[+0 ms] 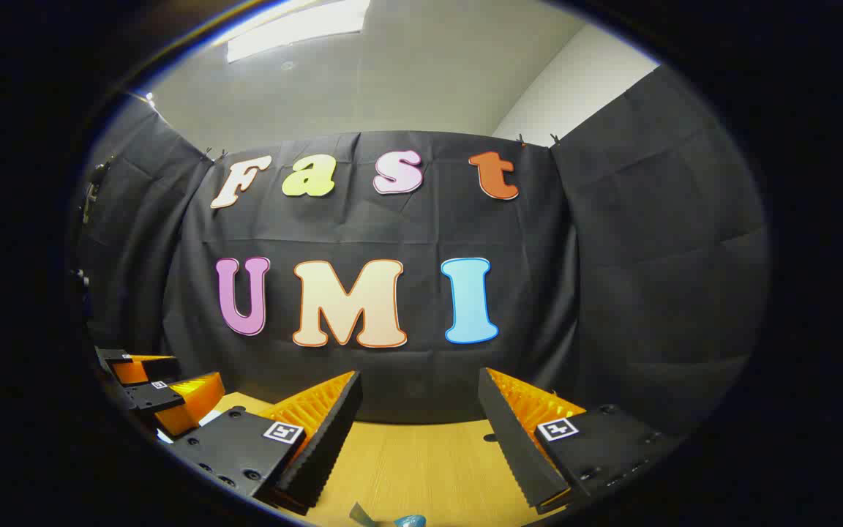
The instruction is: First open the suitcase, pack the skin care products into it, and then close the suitcase.
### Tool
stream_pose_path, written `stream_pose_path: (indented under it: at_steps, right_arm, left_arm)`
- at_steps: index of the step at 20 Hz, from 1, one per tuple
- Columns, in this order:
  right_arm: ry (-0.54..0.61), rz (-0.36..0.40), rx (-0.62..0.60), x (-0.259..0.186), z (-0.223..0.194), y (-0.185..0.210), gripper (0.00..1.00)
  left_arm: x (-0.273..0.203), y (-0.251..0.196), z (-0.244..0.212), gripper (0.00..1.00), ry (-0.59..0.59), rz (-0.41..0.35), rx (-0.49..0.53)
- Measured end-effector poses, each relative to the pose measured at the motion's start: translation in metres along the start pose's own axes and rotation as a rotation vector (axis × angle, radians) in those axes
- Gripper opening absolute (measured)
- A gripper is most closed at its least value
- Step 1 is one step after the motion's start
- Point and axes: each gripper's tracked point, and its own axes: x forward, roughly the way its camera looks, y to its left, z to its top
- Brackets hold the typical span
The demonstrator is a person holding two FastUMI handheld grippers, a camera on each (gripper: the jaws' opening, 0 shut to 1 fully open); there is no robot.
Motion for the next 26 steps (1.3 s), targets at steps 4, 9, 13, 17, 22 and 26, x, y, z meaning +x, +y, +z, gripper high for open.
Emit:
stream_pose_path:
  at_steps: [4, 9, 13, 17, 22, 26]
  right_arm:
    - [0.005, 0.000, 0.014, 0.003, -0.003, -0.003, 1.00]
    - [0.039, -0.008, 0.011, 0.004, -0.016, -0.009, 1.00]
    - [0.050, -0.032, -0.006, 0.003, -0.020, -0.021, 1.00]
    - [0.078, -0.067, -0.024, 0.003, -0.030, -0.036, 0.99]
    - [0.133, -0.096, -0.042, 0.005, -0.045, -0.049, 1.00]
    - [0.147, -0.108, -0.057, 0.004, -0.051, -0.056, 1.00]
  left_arm:
    - [0.000, 0.000, -0.002, 0.94, 0.002, 0.002, 0.016]
    - [0.013, -0.008, -0.057, 0.95, 0.160, -0.038, 0.007]
    - [0.022, -0.010, -0.106, 0.95, 0.307, -0.044, -0.019]
    - [0.028, -0.010, -0.151, 0.95, 0.428, -0.051, -0.009]
    - [0.027, -0.024, -0.202, 0.95, 0.597, -0.070, -0.088]
    - [0.026, -0.023, -0.231, 0.96, 0.689, -0.045, -0.082]
